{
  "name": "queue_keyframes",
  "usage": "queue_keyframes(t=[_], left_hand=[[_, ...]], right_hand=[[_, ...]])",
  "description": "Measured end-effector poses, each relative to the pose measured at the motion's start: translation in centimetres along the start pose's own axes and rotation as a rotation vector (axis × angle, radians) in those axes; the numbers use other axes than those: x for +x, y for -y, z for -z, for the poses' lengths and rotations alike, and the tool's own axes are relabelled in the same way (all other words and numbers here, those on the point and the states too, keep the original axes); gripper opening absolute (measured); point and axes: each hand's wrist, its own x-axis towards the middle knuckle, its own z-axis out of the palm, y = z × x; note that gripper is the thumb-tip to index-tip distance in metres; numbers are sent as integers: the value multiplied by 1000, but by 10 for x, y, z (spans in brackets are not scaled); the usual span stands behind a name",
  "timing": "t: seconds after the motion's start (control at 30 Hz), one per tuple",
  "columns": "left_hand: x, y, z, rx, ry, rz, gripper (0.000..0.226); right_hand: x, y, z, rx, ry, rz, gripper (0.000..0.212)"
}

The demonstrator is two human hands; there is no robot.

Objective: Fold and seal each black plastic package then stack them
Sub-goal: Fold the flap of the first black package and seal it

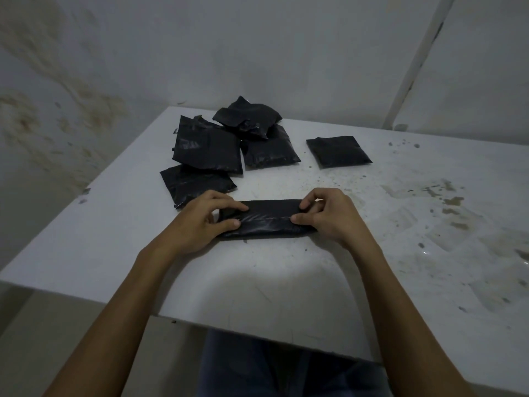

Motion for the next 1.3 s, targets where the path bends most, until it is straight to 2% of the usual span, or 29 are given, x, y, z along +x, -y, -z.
queue_keyframes(t=[0.1, 0.2, 0.33, 0.43, 0.6, 0.7, 0.93, 1.03, 1.1, 1.23, 1.3], left_hand=[[2, -7, 3, 52, 26, 20, 28], [0, -19, 7, 255, 42, 35, 24], [13, -40, 1, 453, -13, -55, 49], [27, -54, -8, 425, 80, -69, 52], [45, -57, -15, 305, 203, -85, 42], [46, -55, -13, 282, 220, -76, 38], [36, -57, -25, 293, 133, -22, 48], [31, -61, -32, 225, 67, 71, 49], [27, -63, -37, 203, -2, 120, 50], [22, -67, -46, 176, -92, 175, 54], [20, -70, -48, 174, -108, 187, 54]], right_hand=[[2, -2, -1, 12, -43, 11, 24], [7, -1, -1, -9, -42, 22, 22], [13, 1, 2, -35, 10, 12, 22], [16, 2, 3, -56, 21, 5, 22], [22, 2, 5, -73, 38, -12, 25], [27, 2, 8, -50, 11, 1, 26], [37, -6, -8, -57, -81, 284, 29], [36, -11, -18, -61, -250, 355, 38], [30, -12, -22, -32, -316, 384, 32], [17, -15, -27, 56, -296, 332, 30], [15, -16, -28, 29, -233, 346, 17]])
